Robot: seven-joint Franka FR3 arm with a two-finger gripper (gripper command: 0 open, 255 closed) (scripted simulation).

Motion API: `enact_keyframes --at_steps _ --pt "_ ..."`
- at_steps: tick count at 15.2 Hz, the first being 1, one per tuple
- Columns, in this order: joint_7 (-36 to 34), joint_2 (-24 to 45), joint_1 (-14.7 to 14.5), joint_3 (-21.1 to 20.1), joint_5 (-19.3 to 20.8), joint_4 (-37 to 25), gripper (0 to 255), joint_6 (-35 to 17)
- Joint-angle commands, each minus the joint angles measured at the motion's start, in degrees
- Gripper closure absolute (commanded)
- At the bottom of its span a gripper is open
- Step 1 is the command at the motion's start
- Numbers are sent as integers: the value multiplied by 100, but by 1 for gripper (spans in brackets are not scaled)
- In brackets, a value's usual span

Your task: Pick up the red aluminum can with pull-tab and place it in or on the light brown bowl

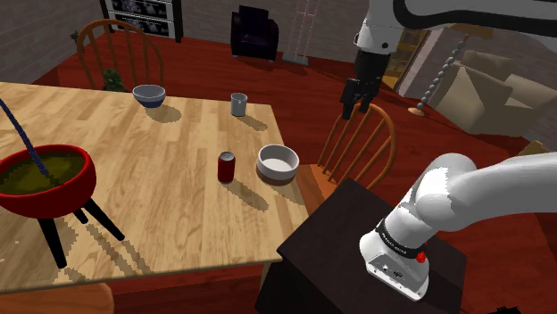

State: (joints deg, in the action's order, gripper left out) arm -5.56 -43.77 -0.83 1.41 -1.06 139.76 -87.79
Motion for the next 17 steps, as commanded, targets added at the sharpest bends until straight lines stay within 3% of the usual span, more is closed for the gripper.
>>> enact_keyframes --at_steps 1,9,17 --pt "0 0 0 0 0 0 0 0" --pt "-216 1221 -228 -366 -215 199 0 -1628" --pt "-458 2788 -399 -710 -250 -133 0 -3068"
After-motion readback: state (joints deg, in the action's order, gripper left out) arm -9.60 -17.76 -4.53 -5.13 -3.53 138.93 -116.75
